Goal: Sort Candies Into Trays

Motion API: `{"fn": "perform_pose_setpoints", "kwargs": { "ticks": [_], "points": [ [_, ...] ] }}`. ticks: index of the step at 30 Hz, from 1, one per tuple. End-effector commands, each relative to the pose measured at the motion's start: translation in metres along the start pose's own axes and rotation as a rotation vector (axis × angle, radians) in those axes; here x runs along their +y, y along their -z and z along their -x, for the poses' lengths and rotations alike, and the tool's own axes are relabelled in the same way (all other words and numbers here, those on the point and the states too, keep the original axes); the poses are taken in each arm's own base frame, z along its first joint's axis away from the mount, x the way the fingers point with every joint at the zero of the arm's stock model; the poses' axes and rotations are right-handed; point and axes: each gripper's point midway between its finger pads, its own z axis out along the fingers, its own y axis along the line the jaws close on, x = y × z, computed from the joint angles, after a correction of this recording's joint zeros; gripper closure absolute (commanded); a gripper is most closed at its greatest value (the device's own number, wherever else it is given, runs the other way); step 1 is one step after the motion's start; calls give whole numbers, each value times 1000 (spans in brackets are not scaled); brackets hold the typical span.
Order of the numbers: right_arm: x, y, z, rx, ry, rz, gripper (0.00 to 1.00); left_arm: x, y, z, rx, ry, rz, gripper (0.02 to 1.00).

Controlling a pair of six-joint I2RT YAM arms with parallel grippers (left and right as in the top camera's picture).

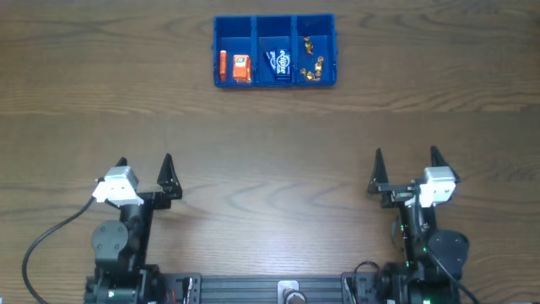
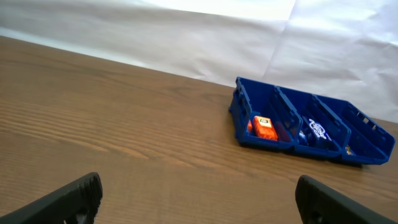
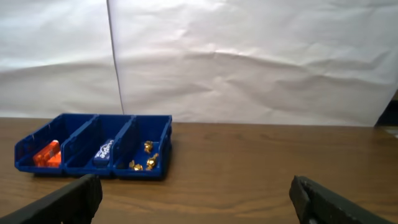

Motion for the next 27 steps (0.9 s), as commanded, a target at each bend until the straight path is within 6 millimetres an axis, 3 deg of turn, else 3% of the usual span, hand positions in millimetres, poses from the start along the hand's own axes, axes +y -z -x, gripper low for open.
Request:
{"fn": "perform_pose_setpoints", "kwargs": {
  "ticks": [1,4,6,27],
  "points": [
    [4,-6,-30,27,16,16,3,3,-1,-16,50,-17,6,20],
    [-9,-9,-54,71,18,-70,3,3,-1,-16,50,-17,5,20],
    [-9,-8,-60,94,20,-74,3,3,-1,-16,50,-17,6,20],
    [-12,-8,-61,102,20,-89,3,3,-1,-16,50,-17,6,20]
  ]
}}
